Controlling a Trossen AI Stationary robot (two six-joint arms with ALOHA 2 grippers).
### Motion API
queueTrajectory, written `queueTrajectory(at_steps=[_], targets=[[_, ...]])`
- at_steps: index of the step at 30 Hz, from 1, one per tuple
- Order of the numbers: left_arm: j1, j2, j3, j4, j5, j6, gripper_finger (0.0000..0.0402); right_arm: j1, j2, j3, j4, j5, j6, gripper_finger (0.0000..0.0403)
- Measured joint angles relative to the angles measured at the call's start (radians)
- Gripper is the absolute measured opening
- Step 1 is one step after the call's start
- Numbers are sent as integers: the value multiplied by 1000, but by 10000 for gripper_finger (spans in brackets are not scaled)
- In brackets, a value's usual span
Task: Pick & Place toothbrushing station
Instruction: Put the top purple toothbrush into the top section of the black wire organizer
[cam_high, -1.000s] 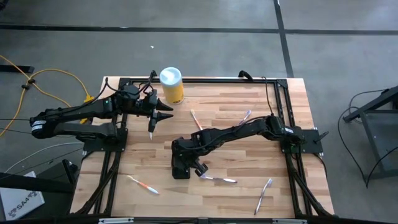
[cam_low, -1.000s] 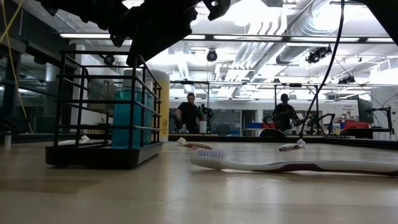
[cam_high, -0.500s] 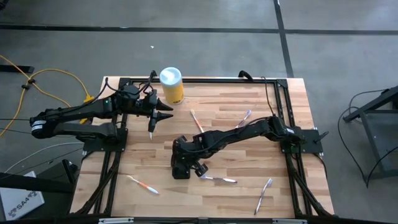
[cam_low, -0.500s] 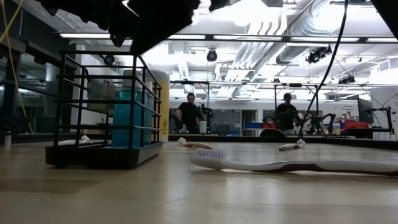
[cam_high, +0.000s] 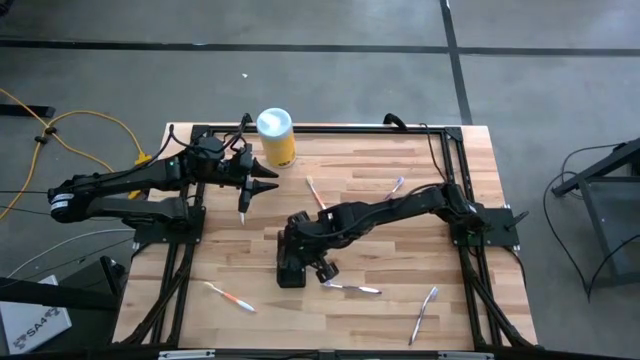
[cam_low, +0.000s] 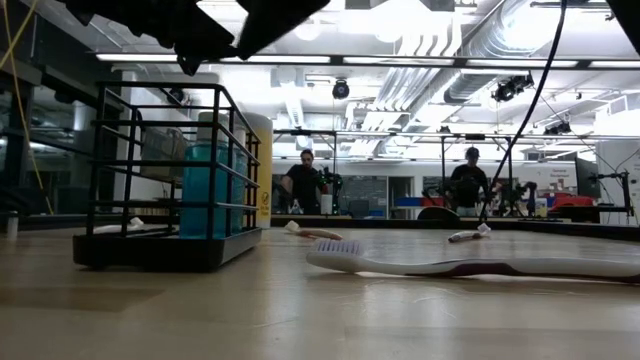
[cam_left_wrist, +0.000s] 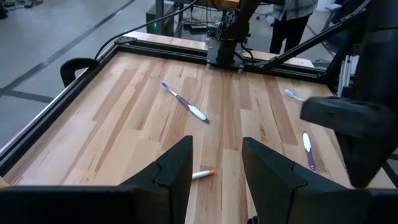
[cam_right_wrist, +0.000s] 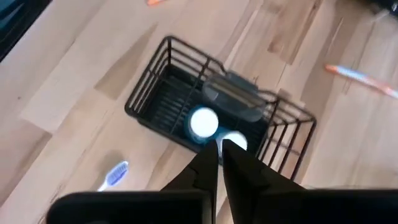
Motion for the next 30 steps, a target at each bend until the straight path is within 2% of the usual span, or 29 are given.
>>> queueTrajectory(at_steps=[17,21,30], targets=[[0,0,0,0,0,0,136,-20,-39,-22,-26,1,105,15],[0,0,0,0,0,0,136,-20,-163,-180,49,10,147,15],[0,0,0,0,0,0,136,-20,-469,-718,413,51,252,15]])
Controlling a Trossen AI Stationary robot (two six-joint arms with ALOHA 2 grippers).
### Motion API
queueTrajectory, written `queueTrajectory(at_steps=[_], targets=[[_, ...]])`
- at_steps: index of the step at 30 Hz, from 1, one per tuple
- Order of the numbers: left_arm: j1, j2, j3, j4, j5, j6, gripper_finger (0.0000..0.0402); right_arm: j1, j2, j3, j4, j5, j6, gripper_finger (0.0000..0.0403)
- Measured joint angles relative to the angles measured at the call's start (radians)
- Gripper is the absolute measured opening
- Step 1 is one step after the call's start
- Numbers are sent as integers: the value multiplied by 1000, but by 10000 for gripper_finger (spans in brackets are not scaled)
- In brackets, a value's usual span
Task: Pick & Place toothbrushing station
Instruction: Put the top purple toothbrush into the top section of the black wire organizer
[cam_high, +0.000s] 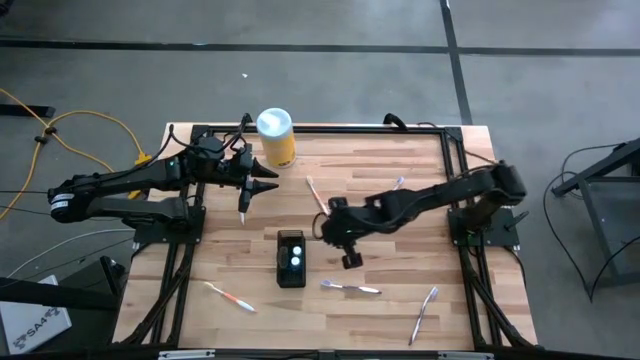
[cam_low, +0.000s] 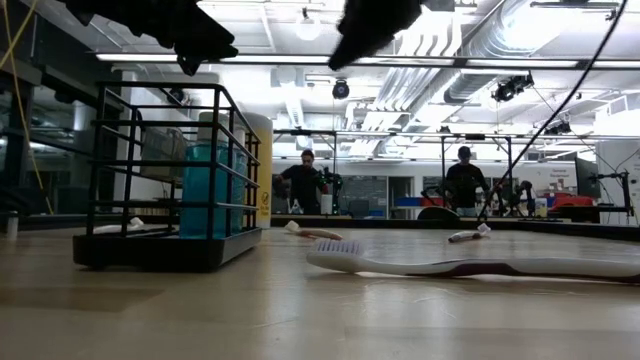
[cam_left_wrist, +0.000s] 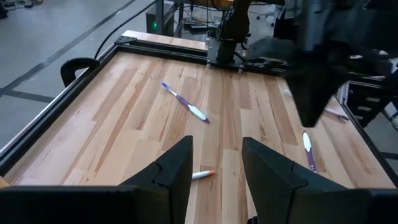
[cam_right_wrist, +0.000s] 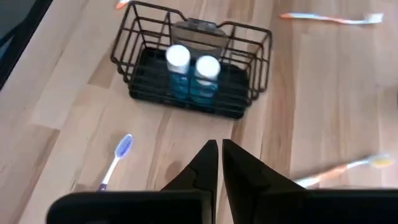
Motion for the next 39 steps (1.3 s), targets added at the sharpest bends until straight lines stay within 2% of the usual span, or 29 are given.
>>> queueTrajectory(at_steps=[9,14,19,24,27,33,39], targets=[[0,0,0,3,0,0,136,-20,-224,-365,262,6,42,15],[0,0,0,11,0,0,136,-18,-315,-489,329,104,44,15],[0,0,0,11,0,0,136,-31,-344,-538,316,153,79,15],[0,0,0,15,0,0,136,-64,-358,-557,311,77,21,15],[0,0,0,15,0,0,136,-71,-355,-561,246,77,-5,15],[0,0,0,15,0,0,136,-70,-372,-560,121,221,-35,15],[0,0,0,15,0,0,136,-78,-380,-560,111,225,21,15]])
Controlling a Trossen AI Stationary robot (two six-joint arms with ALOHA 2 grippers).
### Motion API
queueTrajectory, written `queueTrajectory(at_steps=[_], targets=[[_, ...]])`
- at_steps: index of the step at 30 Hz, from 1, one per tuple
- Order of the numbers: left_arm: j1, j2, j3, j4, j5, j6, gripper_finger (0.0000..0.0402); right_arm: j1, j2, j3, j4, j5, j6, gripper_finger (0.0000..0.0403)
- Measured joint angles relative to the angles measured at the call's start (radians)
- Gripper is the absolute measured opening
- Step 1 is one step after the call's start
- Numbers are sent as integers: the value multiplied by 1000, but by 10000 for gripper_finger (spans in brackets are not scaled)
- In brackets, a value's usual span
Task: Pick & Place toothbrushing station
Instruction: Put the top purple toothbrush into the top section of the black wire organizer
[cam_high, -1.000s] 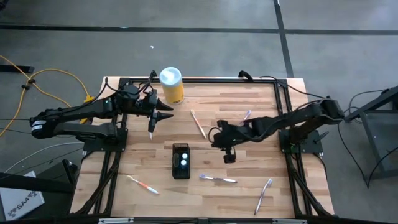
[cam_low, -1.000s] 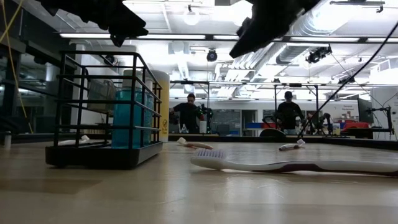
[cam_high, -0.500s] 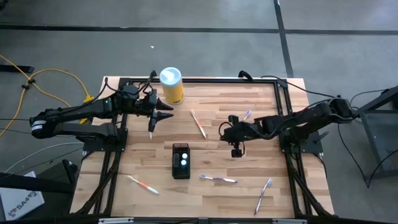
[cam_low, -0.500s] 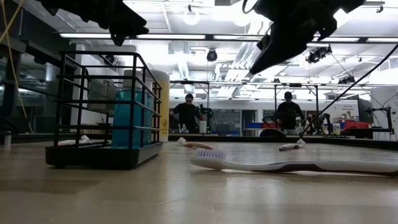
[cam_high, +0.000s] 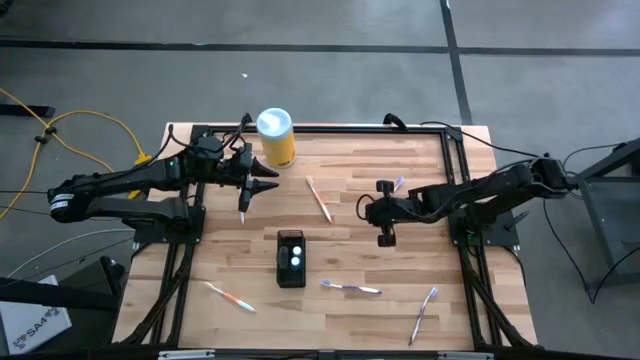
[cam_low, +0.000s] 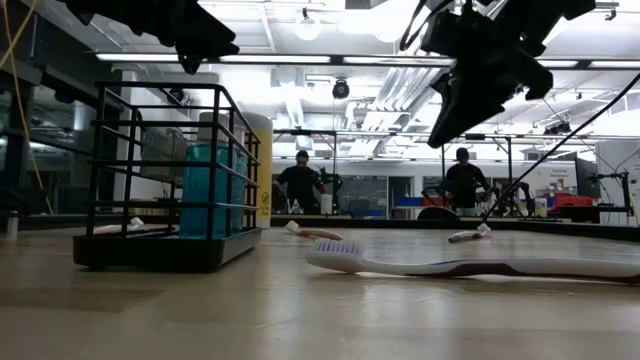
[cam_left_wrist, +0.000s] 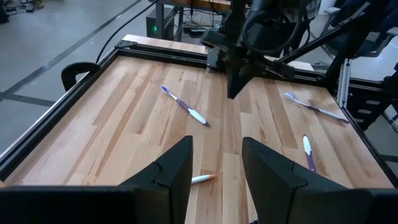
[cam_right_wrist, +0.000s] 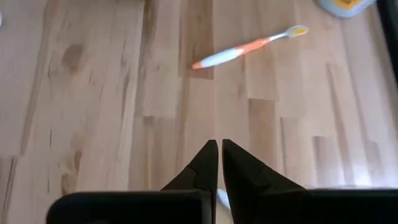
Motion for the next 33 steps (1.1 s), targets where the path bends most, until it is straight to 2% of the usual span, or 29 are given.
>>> queueTrajectory(at_steps=[11,21,29,33], targets=[[0,0,0,0,0,0,136,70,-1,1,-115,57,-225,15],[0,0,0,0,0,0,136,75,-17,-32,-119,38,-241,16],[0,0,0,3,0,0,136,58,-123,-202,50,39,-240,67],[0,0,0,8,0,0,136,42,-150,-238,48,68,-240,97]])
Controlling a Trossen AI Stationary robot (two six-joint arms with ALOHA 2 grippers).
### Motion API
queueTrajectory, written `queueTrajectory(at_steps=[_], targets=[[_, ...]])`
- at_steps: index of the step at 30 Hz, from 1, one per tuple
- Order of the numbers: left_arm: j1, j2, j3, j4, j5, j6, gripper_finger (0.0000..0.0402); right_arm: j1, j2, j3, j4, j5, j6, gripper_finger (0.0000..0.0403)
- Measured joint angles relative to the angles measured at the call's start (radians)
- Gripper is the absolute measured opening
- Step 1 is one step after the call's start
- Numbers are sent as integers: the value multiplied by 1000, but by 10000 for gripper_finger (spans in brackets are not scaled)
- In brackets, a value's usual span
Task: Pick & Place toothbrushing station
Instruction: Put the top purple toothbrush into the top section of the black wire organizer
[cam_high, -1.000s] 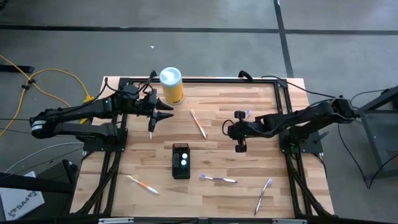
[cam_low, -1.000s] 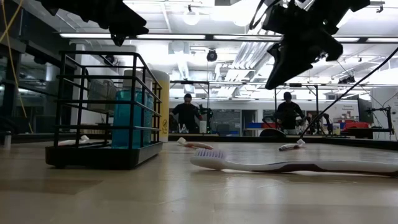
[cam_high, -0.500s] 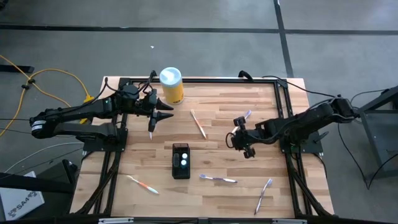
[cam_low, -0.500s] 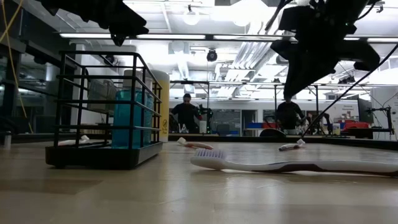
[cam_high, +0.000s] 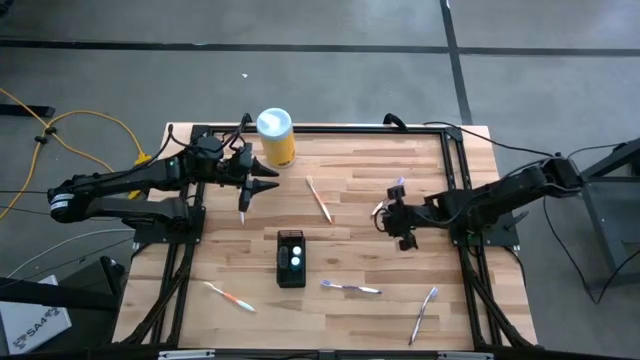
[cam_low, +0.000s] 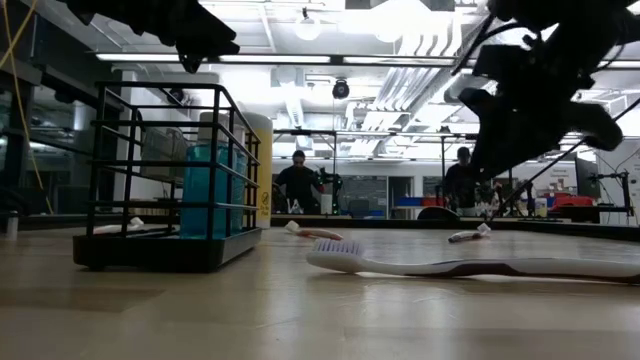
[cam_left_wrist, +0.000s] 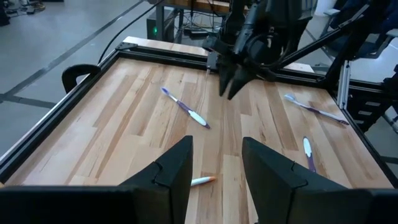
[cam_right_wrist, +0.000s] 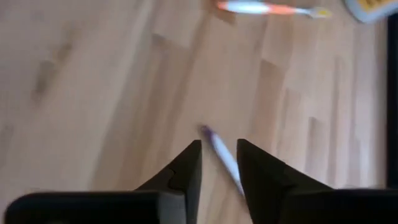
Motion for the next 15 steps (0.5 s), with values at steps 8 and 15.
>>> queueTrajectory(at_steps=[8,15], targets=[[0,0,0,8,0,0,136,-62,-7,-4,-75,25,-14,125],[0,0,0,21,0,0,136,-66,9,-4,-82,32,-35,118]])
